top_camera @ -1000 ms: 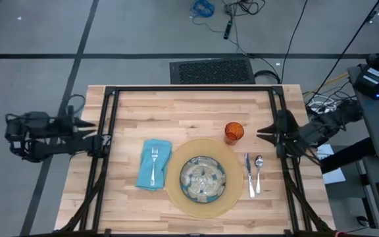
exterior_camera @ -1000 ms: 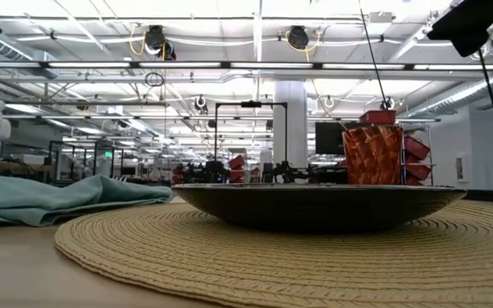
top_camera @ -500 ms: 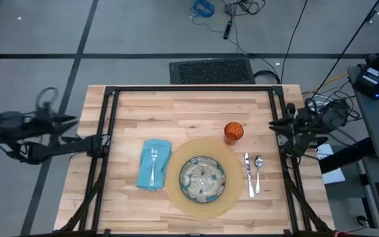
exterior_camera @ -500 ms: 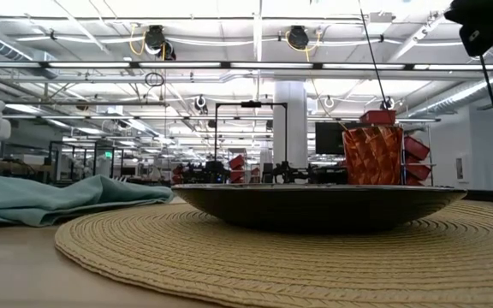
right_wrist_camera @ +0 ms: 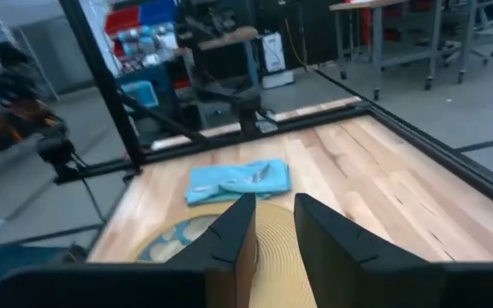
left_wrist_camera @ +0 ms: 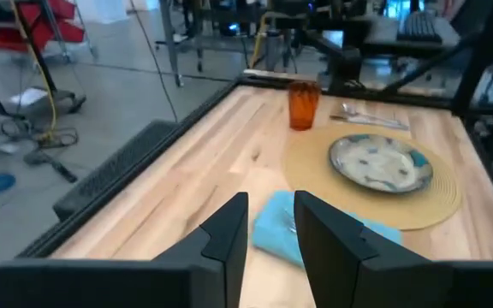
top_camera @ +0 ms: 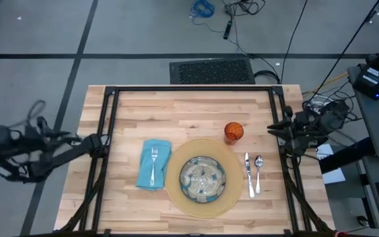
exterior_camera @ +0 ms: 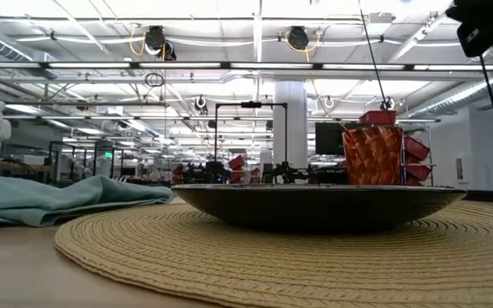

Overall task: Set table place
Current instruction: Return to Home Position

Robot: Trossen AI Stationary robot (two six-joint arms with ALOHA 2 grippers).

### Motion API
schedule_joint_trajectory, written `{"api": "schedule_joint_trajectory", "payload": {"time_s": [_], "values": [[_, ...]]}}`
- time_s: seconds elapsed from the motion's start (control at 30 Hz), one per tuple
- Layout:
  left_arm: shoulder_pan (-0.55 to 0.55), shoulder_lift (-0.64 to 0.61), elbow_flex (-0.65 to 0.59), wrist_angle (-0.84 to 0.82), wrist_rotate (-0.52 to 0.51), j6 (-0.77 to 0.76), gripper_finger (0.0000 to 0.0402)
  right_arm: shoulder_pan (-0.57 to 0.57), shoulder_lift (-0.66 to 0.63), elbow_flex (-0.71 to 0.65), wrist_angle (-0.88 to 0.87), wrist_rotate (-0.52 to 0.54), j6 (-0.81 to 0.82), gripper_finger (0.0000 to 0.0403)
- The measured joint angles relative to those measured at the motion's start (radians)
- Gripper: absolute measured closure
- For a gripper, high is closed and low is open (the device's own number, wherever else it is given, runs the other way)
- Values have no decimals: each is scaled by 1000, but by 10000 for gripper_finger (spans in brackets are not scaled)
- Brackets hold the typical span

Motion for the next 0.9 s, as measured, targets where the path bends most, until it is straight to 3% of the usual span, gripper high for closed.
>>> {"api": "schedule_joint_trajectory", "payload": {"time_s": [0.23, 0.43, 0.6, 0.67, 0.7, 0.83, 0.9], "values": [[259, -1, -47, 130, 357, 176, 318, 0, 129, -159, 244, 61, -43, 328], [359, -1, -87, 78, 507, 251, 318, 0, 207, -291, 538, 92, -142, 328], [417, -1, -188, 86, 481, 294, 318, 0, 269, -367, 741, 388, -247, 328], [445, -1, -261, 122, 503, 321, 318, 0, 292, -389, 759, 448, -253, 328], [460, -1, -303, 139, 540, 335, 318, 0, 299, -398, 770, 428, -249, 328], [509, -1, -487, 192, 827, 414, 318, 0, 305, -435, 847, 156, -237, 328], [528, -1, -527, 242, 844, 381, 318, 0, 303, -465, 886, 107, -234, 328]]}}
